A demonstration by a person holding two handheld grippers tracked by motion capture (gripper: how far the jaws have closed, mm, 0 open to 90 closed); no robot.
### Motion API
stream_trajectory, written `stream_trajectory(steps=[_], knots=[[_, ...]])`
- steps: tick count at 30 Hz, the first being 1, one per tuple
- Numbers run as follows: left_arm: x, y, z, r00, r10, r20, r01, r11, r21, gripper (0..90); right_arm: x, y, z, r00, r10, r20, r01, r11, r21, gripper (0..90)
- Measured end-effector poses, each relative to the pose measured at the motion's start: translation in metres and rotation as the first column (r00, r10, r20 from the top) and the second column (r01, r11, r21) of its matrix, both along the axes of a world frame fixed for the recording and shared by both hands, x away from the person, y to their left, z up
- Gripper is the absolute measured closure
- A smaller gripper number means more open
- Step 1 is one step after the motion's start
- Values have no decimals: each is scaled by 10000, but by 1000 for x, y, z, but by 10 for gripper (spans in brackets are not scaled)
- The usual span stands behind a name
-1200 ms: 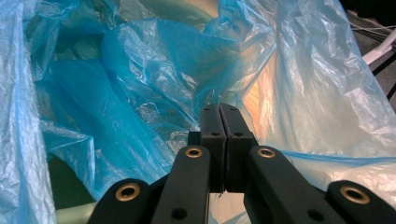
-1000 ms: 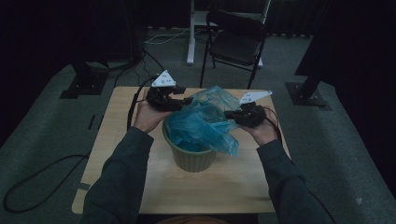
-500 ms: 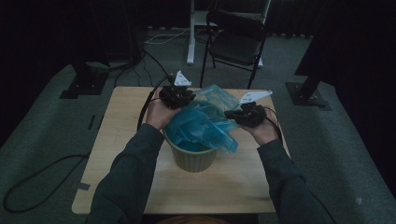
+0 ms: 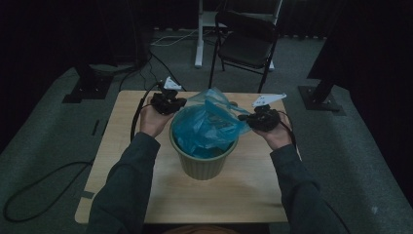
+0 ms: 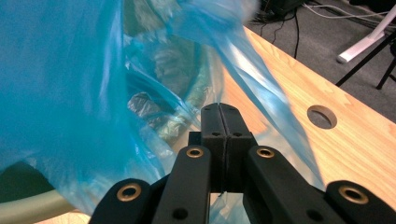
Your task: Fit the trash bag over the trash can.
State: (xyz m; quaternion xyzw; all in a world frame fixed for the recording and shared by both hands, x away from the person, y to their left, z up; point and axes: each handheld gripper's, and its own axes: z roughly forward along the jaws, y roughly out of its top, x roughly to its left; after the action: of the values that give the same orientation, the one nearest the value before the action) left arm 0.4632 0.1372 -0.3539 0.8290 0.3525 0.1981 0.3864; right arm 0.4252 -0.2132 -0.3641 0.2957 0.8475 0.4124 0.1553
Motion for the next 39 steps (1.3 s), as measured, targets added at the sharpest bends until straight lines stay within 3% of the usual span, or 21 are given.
stream_trajectory(steps=[7, 15, 21, 26, 31, 35, 39], knots=[[4, 15, -15, 9980, 53, -625, -71, 9996, -289, 869, 4, 3, -7, 9996, 7, -275, -9, 10000, -51, 900], [8, 15, -32, 9925, -171, -1207, 108, 9986, -525, 865, 10, 4, -19, 9975, 67, -700, -73, 9999, -76, 900], [9, 16, -39, 9901, -271, -1377, 127, 9944, -1045, 862, 11, 4, -30, 9951, 104, -988, -118, 9998, -139, 900], [10, 17, -42, 9897, -234, -1412, 92, 9949, -1001, 870, 12, 6, -35, 9925, 159, -1216, -179, 9997, -158, 900], [10, 19, -51, 9863, -149, -1645, 24, 9971, -760, 899, 10, 8, -33, 9947, 221, -1005, -221, 9998, 11, 900], [10, 28, -57, 9813, 120, -1919, -340, 9932, -1116, 898, 8, 6, -31, 9969, 113, -781, -99, 9998, 184, 900], [7, 35, -60, 9785, 218, -2050, -482, 9910, -1249, 897, 9, 4, -38, 9919, 148, -1264, -180, 9995, -242, 900]])
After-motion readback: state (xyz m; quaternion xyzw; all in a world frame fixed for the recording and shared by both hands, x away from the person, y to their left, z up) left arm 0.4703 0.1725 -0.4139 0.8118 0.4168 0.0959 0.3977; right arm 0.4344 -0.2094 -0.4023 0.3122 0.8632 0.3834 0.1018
